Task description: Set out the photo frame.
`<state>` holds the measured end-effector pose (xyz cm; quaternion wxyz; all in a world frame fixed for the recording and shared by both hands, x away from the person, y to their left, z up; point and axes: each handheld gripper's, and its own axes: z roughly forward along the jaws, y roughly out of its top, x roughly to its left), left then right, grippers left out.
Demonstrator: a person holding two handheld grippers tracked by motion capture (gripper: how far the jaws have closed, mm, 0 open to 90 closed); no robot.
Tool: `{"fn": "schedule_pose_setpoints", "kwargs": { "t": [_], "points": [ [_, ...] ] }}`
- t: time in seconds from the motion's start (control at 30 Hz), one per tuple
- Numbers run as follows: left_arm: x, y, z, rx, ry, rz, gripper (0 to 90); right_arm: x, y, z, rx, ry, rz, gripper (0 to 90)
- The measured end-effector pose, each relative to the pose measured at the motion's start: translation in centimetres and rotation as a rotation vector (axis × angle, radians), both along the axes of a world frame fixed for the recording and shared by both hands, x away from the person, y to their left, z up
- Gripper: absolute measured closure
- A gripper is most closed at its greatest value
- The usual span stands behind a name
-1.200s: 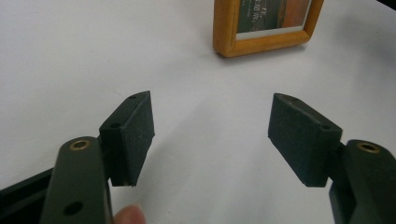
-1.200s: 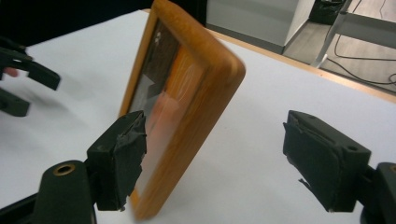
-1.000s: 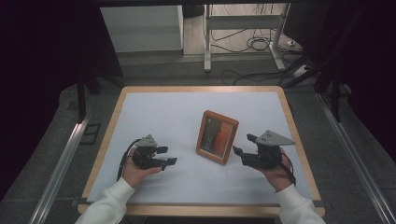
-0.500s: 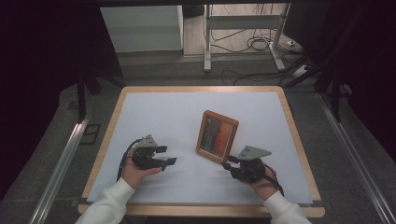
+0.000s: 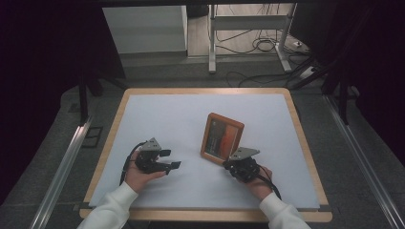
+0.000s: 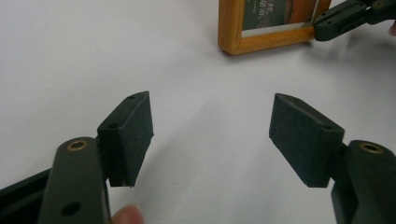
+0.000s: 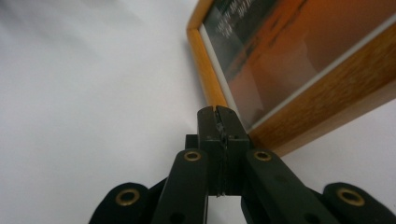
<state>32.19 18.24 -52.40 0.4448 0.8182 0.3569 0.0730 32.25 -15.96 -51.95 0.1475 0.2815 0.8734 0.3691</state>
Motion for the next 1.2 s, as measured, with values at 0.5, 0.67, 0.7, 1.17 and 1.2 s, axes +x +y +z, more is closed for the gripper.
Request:
{"fn": "schedule_pose_setpoints", "kwargs": {
  "t": [0.5, 0.67, 0.7, 1.17, 1.2],
  "points": [
    [0.0, 0.1, 0.0, -0.002, 0.001, 0.004, 29.9, 0.2, -0.7, -0.2, -0.007, 0.01, -0.006, 89.6],
    [0.0, 0.1, 0.0, -0.002, 0.0, 0.004, 29.9, 0.4, -1.2, -0.1, -0.005, 0.012, -0.019, 89.6],
    [0.0, 0.1, 0.0, -0.003, 0.001, 0.004, 29.9, 0.4, -1.3, -0.1, -0.007, 0.011, -0.019, 89.6],
    [0.0, 0.1, 0.0, 0.0, 0.0, 0.0, 29.9, 0.8, -2.1, -0.1, -0.004, 0.009, -0.046, 89.6],
    [0.0, 0.0, 0.0, 0.0, 0.001, 0.001, 29.9, 0.8, -2.1, 0.0, -0.006, 0.008, -0.047, 89.6]
  ]
}}
